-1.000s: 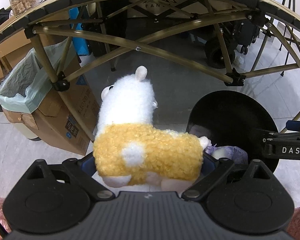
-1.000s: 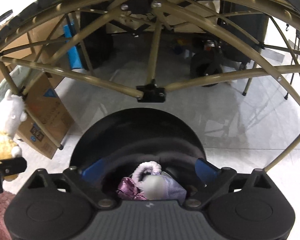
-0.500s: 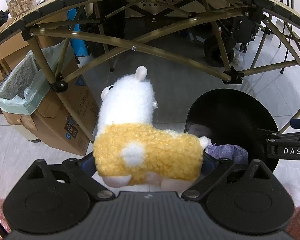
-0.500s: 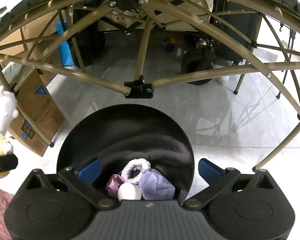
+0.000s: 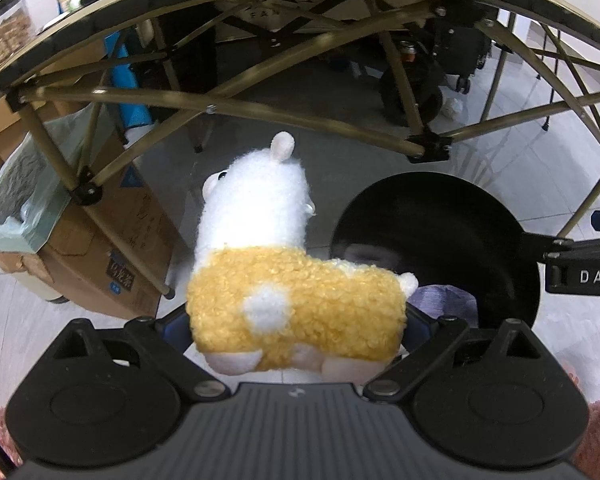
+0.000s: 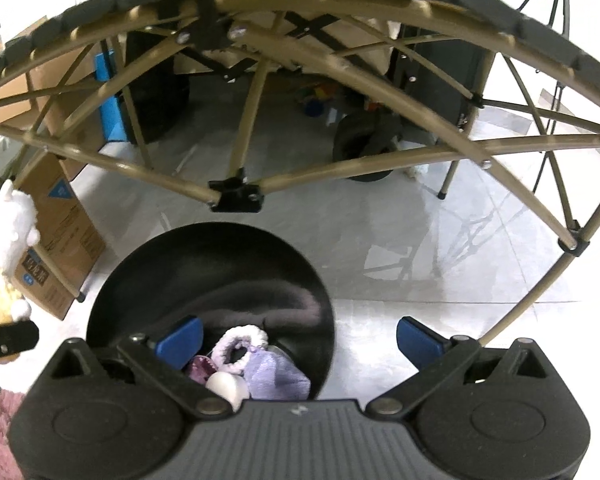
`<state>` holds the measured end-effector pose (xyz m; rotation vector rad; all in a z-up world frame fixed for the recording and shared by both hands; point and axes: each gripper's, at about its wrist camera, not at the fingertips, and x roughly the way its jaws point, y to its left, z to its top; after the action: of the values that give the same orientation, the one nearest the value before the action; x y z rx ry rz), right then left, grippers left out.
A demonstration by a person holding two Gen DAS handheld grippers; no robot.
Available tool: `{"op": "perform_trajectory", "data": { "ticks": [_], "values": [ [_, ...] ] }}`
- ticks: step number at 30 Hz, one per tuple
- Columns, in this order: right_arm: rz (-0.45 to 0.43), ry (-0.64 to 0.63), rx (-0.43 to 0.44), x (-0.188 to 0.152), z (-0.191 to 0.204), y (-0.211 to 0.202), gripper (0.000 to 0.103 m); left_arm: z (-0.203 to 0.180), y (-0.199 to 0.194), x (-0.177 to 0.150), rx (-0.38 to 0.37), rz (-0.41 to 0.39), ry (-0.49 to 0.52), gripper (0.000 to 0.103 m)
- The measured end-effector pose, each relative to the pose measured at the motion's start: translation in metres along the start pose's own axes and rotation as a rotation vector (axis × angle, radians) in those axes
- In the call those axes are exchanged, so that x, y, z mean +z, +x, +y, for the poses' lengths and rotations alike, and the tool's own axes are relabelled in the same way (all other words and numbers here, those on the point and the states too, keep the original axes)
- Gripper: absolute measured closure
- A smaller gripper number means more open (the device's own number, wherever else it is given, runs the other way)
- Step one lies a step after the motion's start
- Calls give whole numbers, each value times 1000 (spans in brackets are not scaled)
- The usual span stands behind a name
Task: Collect trash
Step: 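Move the left gripper with the alpaca over the bin opening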
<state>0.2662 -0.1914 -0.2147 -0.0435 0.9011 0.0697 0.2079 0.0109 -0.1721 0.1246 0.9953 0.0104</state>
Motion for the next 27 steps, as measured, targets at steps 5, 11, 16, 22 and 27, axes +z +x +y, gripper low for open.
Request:
{"op": "perform_trajectory", "data": {
  "ticks": [5, 11, 16, 22, 27],
  "values": [
    [-7, 36, -24, 0, -16, -10, 0, -19, 1, 5, -16, 1, 26, 5],
    [-17, 88, -48, 0, -37, -19, 0, -44, 4, 10, -36, 5, 60, 5],
    [-34, 128, -64, -1, -52, -27, 0, -61, 7, 14, -49, 7, 78, 5],
    [-47, 174, -78, -5, -67, -34, 0, -81, 13, 18, -65, 8, 92, 5],
    [-58, 198, -78, -5, -74, -37, 0, -92, 14, 21, -88, 0, 99, 3]
  ]
}}
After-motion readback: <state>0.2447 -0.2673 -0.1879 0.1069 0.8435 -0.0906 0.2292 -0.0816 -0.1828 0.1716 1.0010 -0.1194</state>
